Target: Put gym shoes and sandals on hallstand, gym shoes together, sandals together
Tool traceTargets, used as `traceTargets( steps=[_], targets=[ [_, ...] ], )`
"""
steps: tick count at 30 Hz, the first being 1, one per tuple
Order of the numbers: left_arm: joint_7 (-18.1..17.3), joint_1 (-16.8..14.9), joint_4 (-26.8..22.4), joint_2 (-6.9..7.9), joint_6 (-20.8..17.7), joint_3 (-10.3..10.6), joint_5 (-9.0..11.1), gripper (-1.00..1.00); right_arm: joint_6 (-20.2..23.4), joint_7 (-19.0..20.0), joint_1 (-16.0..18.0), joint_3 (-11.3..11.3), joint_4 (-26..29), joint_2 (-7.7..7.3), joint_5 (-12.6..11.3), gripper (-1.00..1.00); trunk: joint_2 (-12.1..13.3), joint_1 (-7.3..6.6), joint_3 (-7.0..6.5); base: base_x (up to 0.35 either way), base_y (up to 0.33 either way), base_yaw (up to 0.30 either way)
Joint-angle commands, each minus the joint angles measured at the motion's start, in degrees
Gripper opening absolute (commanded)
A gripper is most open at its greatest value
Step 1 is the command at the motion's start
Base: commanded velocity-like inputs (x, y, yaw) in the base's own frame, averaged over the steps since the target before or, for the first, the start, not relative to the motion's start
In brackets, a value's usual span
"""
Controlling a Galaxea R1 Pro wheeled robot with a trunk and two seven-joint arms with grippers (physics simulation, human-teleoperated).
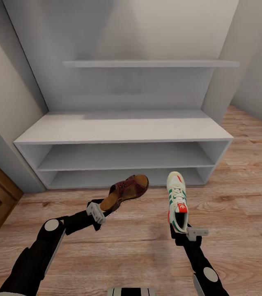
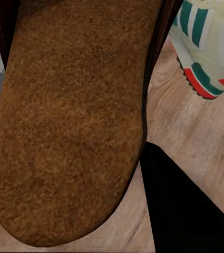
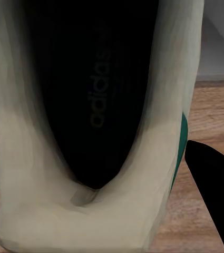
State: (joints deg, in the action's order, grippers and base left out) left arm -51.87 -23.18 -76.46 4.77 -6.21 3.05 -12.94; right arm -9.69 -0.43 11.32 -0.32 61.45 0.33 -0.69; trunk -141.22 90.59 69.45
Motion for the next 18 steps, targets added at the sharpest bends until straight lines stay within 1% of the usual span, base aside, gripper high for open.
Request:
traceTargets(
  steps=[1, 2, 4, 5, 7, 8, 10, 11, 13, 14, 15, 17, 18],
  targets=[
    [-0.23, -0.02, -0.08, 0.07, -0.50, -1.09, -0.10, -1.00, -0.16, -0.01, 0.02, -0.03, -0.01, 0.03, -0.09, -1.00, -0.02, -0.01, 0.04, 0.000, 0.016, 0.000],
    [-0.17, -0.02, 0.00, 0.11, -0.53, -3.47, -0.20, -1.00, -0.16, -0.01, 0.02, -0.03, -0.01, 0.03, -0.10, -1.00, -0.02, -0.01, 0.04, 0.000, 0.008, 0.000],
    [-0.06, -0.02, 0.15, 0.12, -0.66, -7.17, -0.32, -1.00, -0.16, -0.01, 0.02, -0.03, 0.02, 0.03, -0.10, -1.00, -0.02, -0.01, 0.04, 0.000, 0.004, 0.000],
    [-0.01, -0.02, 0.20, 0.12, -1.34, -9.83, -0.42, -1.00, -0.16, -0.01, 0.02, -0.03, 0.03, 0.03, -0.10, -1.00, -0.02, -0.01, 0.04, 0.000, 0.002, 0.000],
    [0.10, -0.02, 0.27, 0.19, -3.78, -13.00, -0.67, -1.00, -0.16, -0.01, 0.02, 0.00, -0.01, 0.03, -0.10, -1.00, -0.02, -0.01, 0.04, 0.000, 0.001, 0.000],
    [0.22, -0.02, 0.33, 0.35, -5.91, -15.34, -1.07, -1.00, -0.16, -0.01, 0.02, 0.02, -0.06, 0.03, -0.11, -1.00, -0.02, -0.01, 0.04, 0.000, 0.000, 0.000],
    [0.70, -0.02, 0.39, 0.60, -7.89, -18.48, -2.18, -1.00, -0.13, -0.01, 0.02, 0.06, -0.13, 0.03, -0.16, -1.00, -0.02, -0.01, 0.04, 0.000, 0.000, 0.000],
    [1.53, -0.02, 0.41, 0.66, -8.75, -20.62, -3.43, -1.00, -0.10, -0.02, 0.02, 0.06, -0.16, 0.03, -0.19, -1.00, -0.02, -0.01, 0.04, 0.000, 0.000, 0.000],
    [2.72, -0.02, 0.42, 0.67, -9.50, -22.78, -5.16, -1.00, -0.08, -0.02, 0.02, -0.03, -0.27, 0.04, -0.41, -1.00, -0.02, -0.01, 0.04, 0.000, 0.000, 0.000],
    [2.95, -0.02, 0.42, 0.68, -9.63, -23.12, -5.51, -1.00, -0.08, -0.04, 0.04, -0.06, -0.36, 0.06, -0.63, -1.00, -0.02, -0.01, 0.04, 0.000, 0.000, 0.000],
    [3.29, -0.02, 0.43, 0.68, -9.81, -23.63, -6.07, -1.00, -0.08, -0.04, 0.09, -0.23, -0.83, 0.06, -1.45, -1.00, -0.02, -0.01, 0.04, 0.000, 0.000, 0.000],
    [3.67, -0.02, 0.62, 0.68, -10.03, -24.27, -6.76, -1.00, -0.12, -0.04, 0.22, -2.19, -3.25, -0.04, -5.84, -1.00, -0.02, -0.01, 0.04, 0.000, 0.000, 0.000],
    [3.74, -0.02, 0.86, 0.68, -10.07, -24.42, -6.89, -1.00, -0.14, -0.03, 0.24, -4.02, -4.32, -0.08, -8.24, -1.00, -0.02, -0.01, 0.04, 0.000, 0.000, 0.000]
  ],
)
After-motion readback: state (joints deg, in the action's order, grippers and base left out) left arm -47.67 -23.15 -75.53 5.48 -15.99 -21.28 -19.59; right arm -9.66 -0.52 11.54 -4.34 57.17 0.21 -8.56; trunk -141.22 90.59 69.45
